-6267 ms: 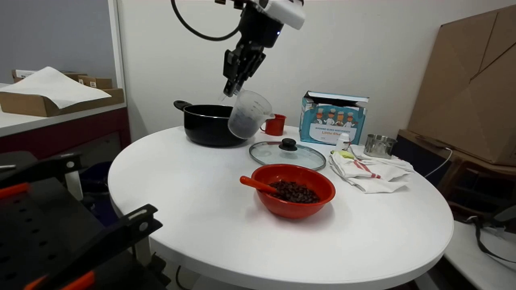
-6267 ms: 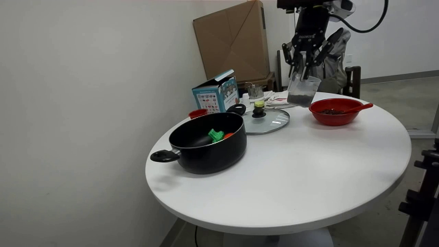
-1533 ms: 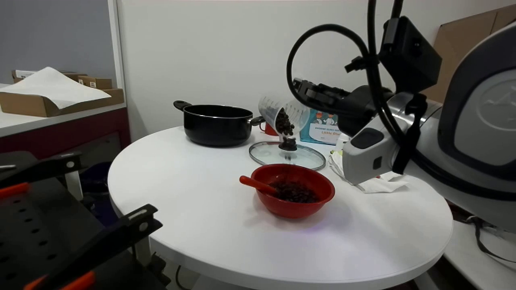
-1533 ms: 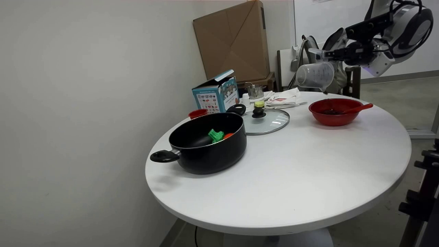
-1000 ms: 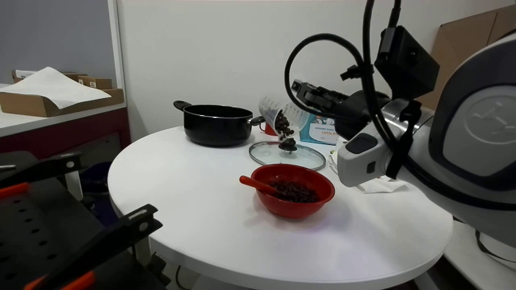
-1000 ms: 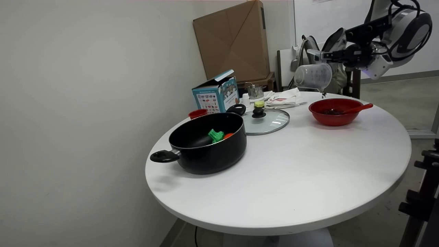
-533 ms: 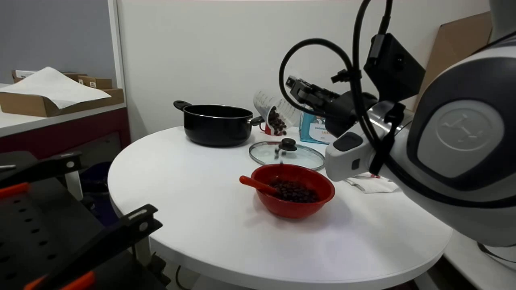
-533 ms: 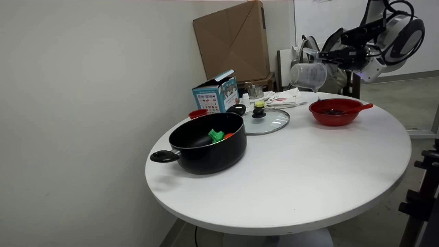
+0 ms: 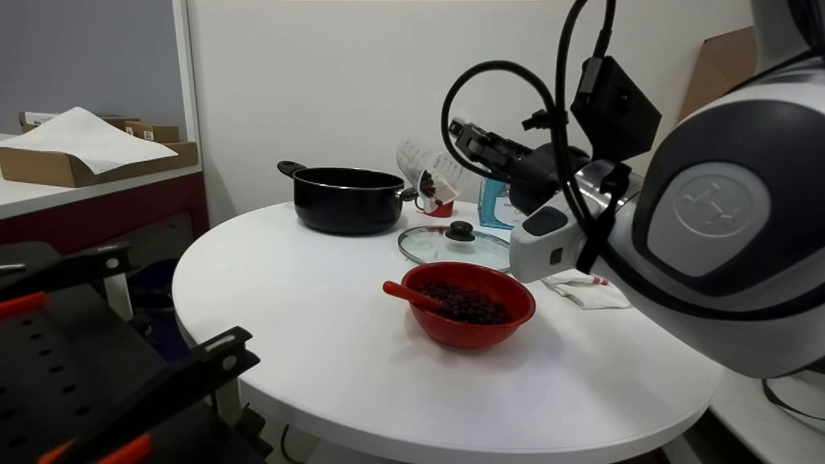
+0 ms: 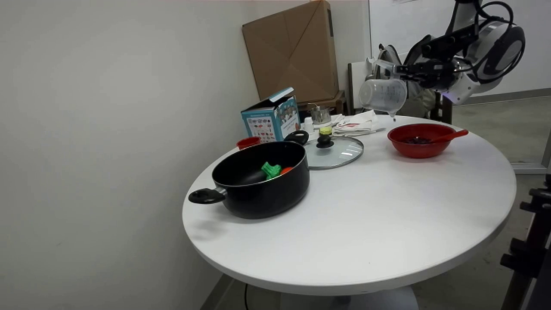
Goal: Pour some contents from the clear jar into the orange bowl
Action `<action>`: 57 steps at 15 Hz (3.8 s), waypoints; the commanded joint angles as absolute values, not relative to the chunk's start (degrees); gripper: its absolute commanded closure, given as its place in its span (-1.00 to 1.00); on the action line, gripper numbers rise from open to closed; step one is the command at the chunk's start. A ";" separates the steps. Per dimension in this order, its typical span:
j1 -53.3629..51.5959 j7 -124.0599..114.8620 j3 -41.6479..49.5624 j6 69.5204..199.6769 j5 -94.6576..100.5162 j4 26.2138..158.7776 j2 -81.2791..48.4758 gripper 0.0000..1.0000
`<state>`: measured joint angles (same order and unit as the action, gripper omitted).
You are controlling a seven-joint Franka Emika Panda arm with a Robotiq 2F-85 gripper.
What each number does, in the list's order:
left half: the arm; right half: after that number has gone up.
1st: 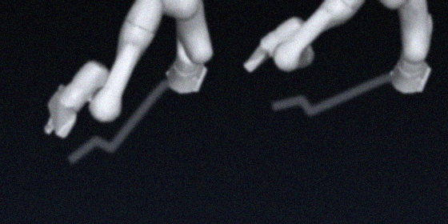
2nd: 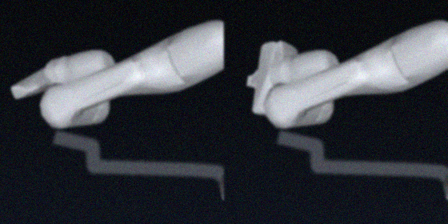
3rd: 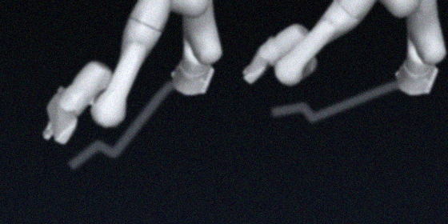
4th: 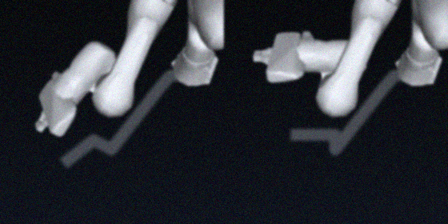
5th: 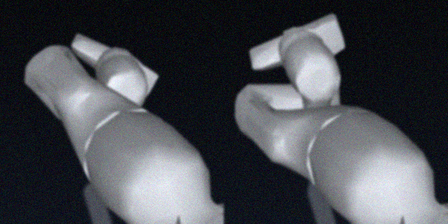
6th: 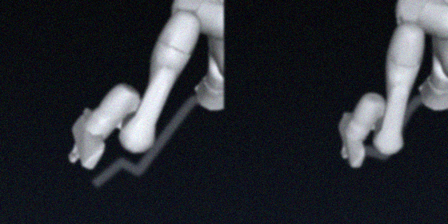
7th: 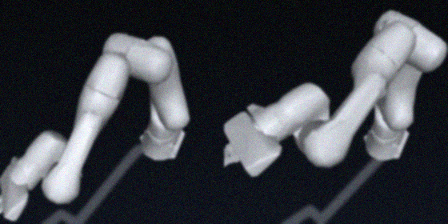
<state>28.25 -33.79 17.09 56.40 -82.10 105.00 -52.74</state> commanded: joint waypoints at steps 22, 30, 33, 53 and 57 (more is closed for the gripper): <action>4.49 -36.44 21.35 112.55 -51.61 120.74 -24.24 0.85; -4.42 -43.73 13.08 136.11 -30.70 132.97 -12.73 0.85; -5.54 -46.30 9.92 144.56 -21.95 137.92 -9.98 0.85; -12.89 -60.52 7.03 162.84 6.28 149.59 -15.14 0.86; -14.17 -62.35 8.78 163.38 8.17 149.21 -17.19 0.78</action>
<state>-12.24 -59.46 6.77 161.57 5.81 149.69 -15.42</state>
